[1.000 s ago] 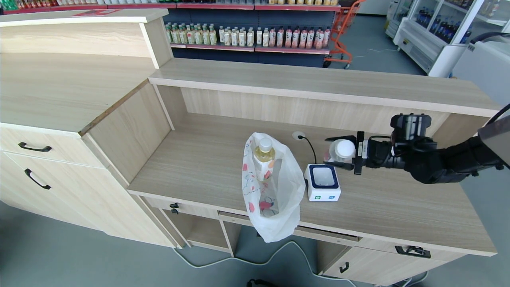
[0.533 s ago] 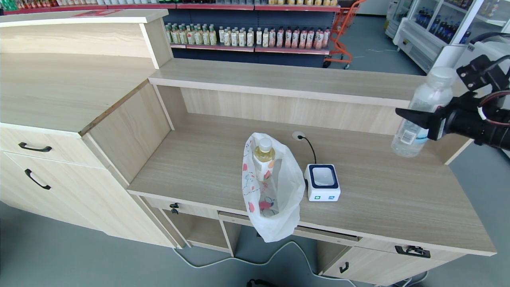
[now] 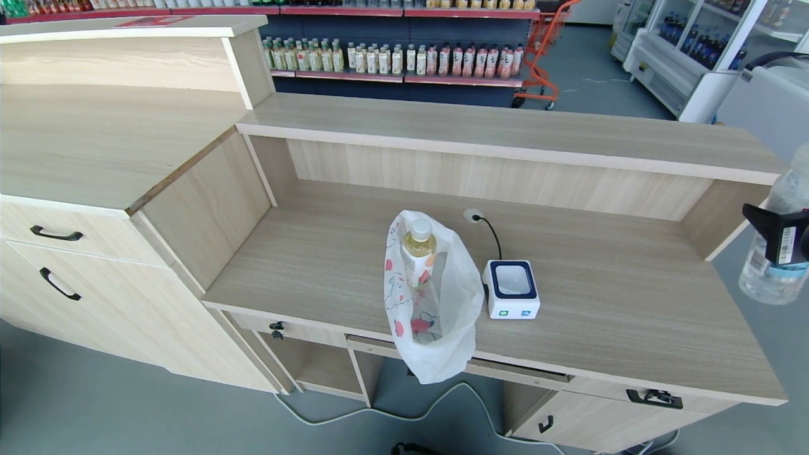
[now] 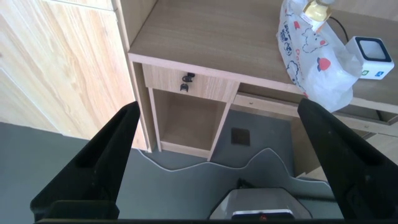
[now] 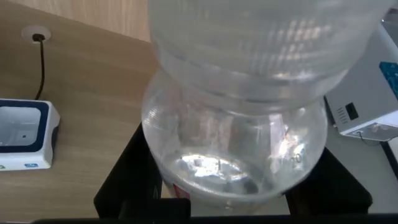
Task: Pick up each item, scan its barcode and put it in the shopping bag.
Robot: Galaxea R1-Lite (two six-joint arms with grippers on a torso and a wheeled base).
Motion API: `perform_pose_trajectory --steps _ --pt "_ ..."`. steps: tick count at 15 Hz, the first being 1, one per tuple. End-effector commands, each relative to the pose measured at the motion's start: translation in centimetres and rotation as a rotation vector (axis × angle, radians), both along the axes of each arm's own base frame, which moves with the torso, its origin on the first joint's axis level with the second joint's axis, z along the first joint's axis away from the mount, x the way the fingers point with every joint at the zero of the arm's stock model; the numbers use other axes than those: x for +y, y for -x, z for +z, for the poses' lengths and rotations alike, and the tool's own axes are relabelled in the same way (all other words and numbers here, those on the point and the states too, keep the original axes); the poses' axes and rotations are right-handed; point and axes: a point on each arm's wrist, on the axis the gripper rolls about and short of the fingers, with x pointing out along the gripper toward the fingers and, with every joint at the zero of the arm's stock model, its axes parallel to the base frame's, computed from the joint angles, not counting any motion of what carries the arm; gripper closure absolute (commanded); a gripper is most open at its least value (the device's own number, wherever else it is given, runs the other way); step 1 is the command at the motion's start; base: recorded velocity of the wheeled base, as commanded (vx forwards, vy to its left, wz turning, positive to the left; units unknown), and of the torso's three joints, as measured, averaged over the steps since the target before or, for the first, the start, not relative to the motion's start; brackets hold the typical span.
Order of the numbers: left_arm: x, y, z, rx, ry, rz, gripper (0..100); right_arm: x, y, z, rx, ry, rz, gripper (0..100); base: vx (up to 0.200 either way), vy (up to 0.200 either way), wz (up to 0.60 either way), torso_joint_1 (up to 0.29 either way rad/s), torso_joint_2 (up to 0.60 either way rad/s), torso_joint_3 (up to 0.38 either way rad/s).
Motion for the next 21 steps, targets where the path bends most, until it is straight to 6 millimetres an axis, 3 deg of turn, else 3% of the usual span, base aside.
perform_pose_trajectory --steps 1,5,7,9,12,16,19,21 --pt "0.0 0.0 0.0 0.000 0.000 0.000 0 0.2 0.3 0.1 -0.005 0.040 0.004 100 0.000 0.000 0.00 0.000 0.00 0.000" --pt "0.0 0.0 0.0 0.000 0.000 0.001 0 1.7 -0.9 -0.7 0.027 0.042 0.088 100 0.000 0.000 0.00 0.000 0.00 0.000" --pt "0.0 0.0 0.0 0.000 0.000 0.000 0 3.7 -1.7 -0.8 -0.059 -0.232 0.286 100 0.000 0.000 0.00 0.000 0.00 0.000" --pt "0.0 0.0 0.0 0.000 0.000 0.000 0 5.5 -1.8 -1.5 -0.086 -0.376 0.394 100 0.000 0.000 0.00 0.000 0.00 0.000" --pt "0.0 0.0 0.0 0.000 0.000 0.000 0 7.9 -2.1 -3.9 -0.007 -0.425 0.480 100 0.000 0.000 0.00 0.000 0.00 0.000" --pt "0.0 0.0 0.0 0.000 0.000 0.000 0 9.3 -5.8 -6.0 -0.040 -0.420 0.509 100 0.000 0.000 0.00 0.000 0.00 0.000" --pt "0.0 0.0 0.0 0.000 0.000 0.000 0 10.6 -6.9 -7.7 -0.021 -0.418 0.543 100 0.000 0.000 0.00 0.000 0.00 0.000" --pt "0.0 0.0 0.0 0.000 0.000 0.000 0 12.5 -7.2 -9.0 0.001 -0.405 0.594 100 0.000 0.000 0.00 0.000 0.00 0.000"
